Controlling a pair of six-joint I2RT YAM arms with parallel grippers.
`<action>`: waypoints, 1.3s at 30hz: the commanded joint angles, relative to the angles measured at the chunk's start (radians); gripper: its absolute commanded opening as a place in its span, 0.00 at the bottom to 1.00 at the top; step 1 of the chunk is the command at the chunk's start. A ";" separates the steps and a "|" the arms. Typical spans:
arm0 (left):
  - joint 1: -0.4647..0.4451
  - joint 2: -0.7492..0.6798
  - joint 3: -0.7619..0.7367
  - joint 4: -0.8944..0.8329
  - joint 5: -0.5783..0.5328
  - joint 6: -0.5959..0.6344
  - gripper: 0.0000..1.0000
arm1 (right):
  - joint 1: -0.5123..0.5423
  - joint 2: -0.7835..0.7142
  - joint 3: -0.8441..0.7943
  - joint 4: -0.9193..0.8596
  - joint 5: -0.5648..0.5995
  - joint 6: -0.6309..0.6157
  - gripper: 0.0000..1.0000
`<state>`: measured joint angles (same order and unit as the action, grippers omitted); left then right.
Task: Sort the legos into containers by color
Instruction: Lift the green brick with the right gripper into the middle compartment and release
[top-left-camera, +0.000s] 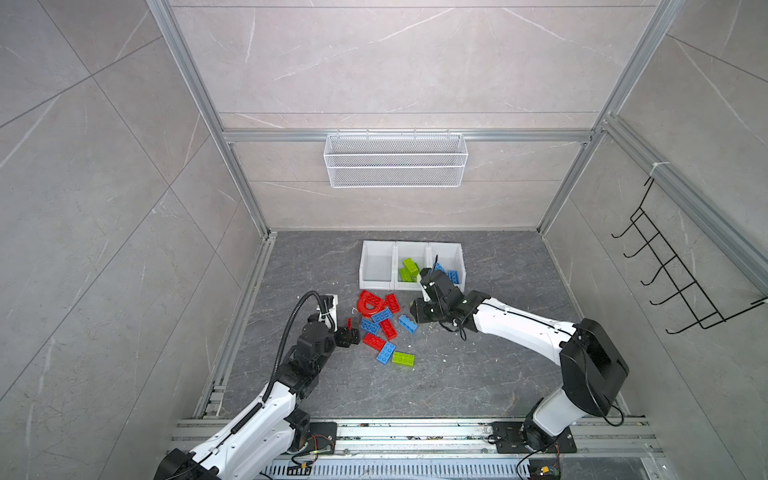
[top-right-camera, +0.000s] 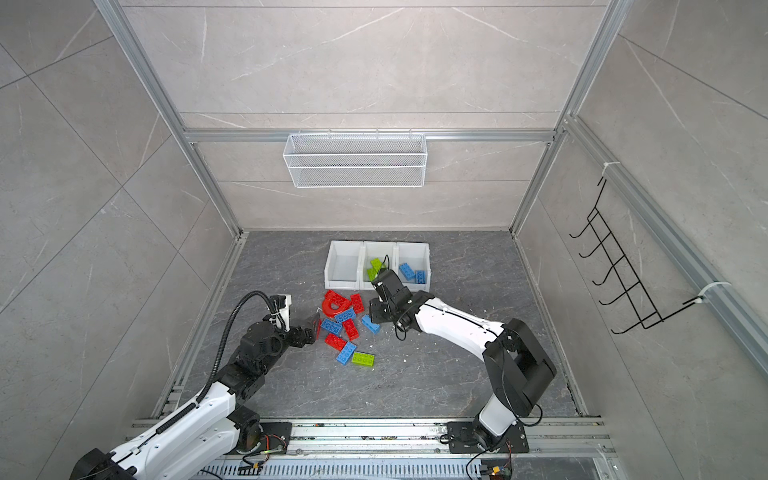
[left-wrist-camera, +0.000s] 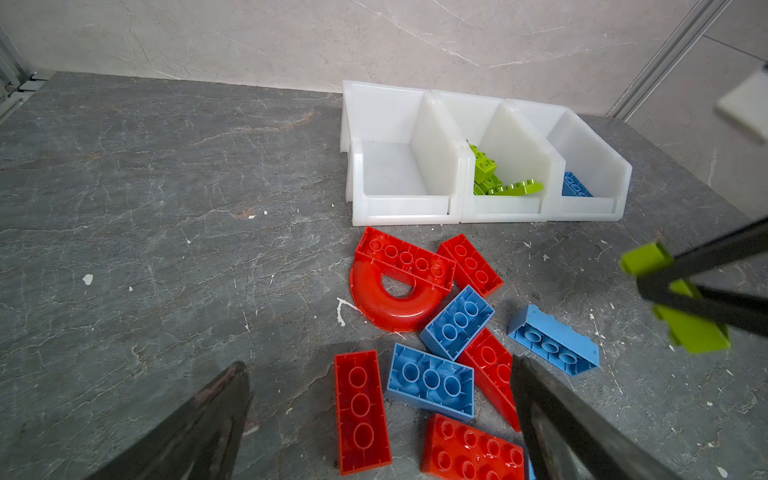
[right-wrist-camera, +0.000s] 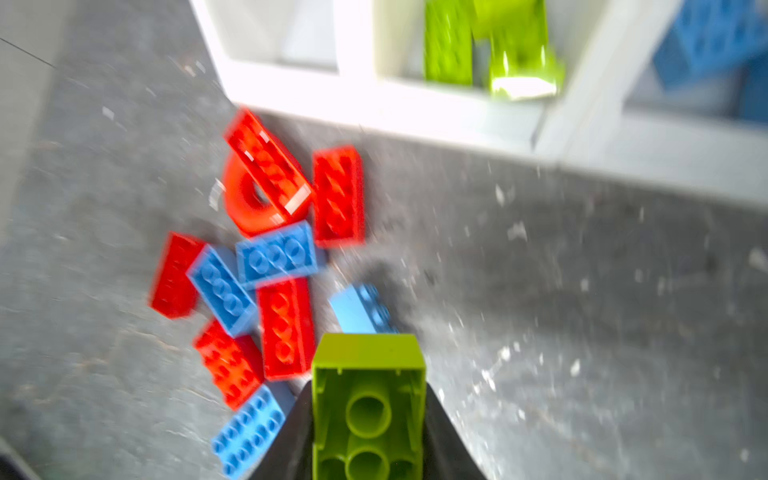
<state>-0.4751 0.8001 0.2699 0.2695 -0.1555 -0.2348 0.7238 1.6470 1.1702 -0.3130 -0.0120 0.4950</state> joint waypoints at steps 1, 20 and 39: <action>0.006 -0.004 0.012 0.039 -0.005 -0.007 1.00 | -0.021 0.047 0.122 -0.032 -0.076 -0.099 0.13; 0.006 -0.043 0.000 0.037 -0.010 -0.015 1.00 | -0.111 0.242 0.517 -0.175 -0.139 -0.181 0.13; 0.006 -0.029 0.002 0.046 -0.007 -0.019 1.00 | -0.154 0.504 0.763 -0.187 -0.137 -0.294 0.14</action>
<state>-0.4751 0.7792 0.2684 0.2699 -0.1543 -0.2401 0.5709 2.0922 1.8568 -0.4591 -0.1619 0.2367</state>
